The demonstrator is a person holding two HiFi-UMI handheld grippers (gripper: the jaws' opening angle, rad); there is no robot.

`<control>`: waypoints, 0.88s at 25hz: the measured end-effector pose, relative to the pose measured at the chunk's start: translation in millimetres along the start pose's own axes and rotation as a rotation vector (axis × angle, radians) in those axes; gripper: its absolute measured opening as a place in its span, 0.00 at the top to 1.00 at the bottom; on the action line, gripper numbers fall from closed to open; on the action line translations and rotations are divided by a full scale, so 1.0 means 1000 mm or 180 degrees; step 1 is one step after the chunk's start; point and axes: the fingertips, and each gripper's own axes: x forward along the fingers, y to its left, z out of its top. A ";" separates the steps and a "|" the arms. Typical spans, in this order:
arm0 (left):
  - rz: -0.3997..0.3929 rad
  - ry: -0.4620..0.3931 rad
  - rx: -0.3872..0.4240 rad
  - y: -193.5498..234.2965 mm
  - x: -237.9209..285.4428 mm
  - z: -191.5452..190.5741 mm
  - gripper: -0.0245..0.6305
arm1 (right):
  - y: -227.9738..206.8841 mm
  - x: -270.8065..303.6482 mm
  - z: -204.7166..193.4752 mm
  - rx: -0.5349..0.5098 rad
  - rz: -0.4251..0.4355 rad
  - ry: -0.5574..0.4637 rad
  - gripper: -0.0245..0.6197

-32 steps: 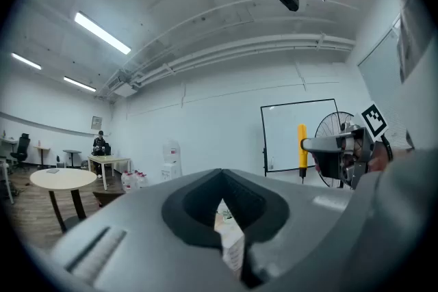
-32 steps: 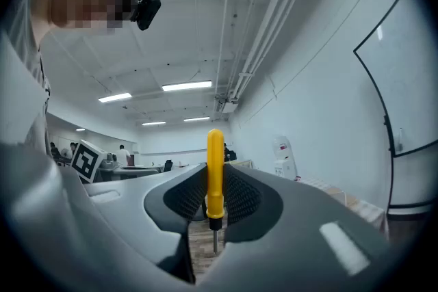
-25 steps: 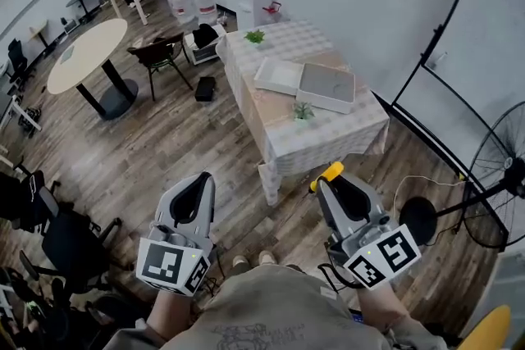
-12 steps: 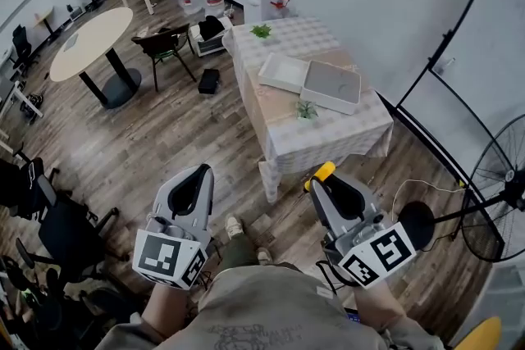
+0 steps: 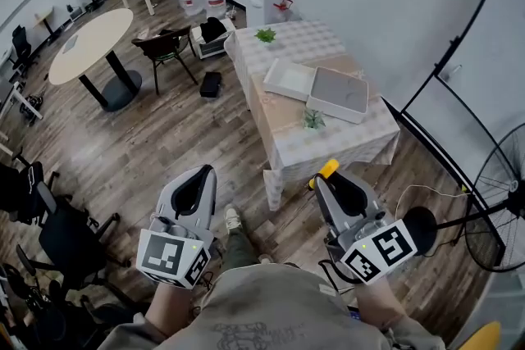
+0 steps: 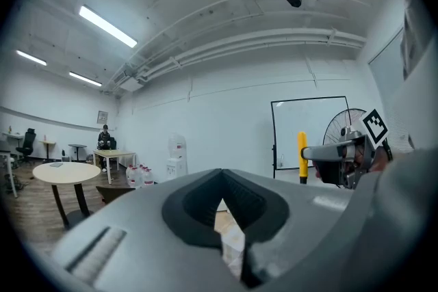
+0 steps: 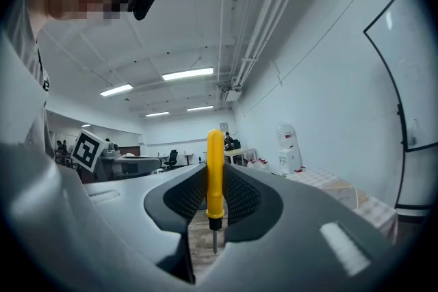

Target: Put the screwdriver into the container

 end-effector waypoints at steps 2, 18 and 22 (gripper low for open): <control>-0.0006 0.0004 -0.0029 0.012 0.010 -0.002 0.96 | -0.005 0.015 -0.003 0.0004 -0.0014 0.0025 0.81; -0.0304 0.0205 -0.0244 0.162 0.138 -0.010 0.96 | -0.061 0.197 -0.010 -0.0478 -0.0444 0.0466 0.81; -0.0400 0.0234 -0.0260 0.209 0.179 -0.013 0.96 | -0.078 0.245 -0.011 -0.0531 -0.0605 0.0550 0.81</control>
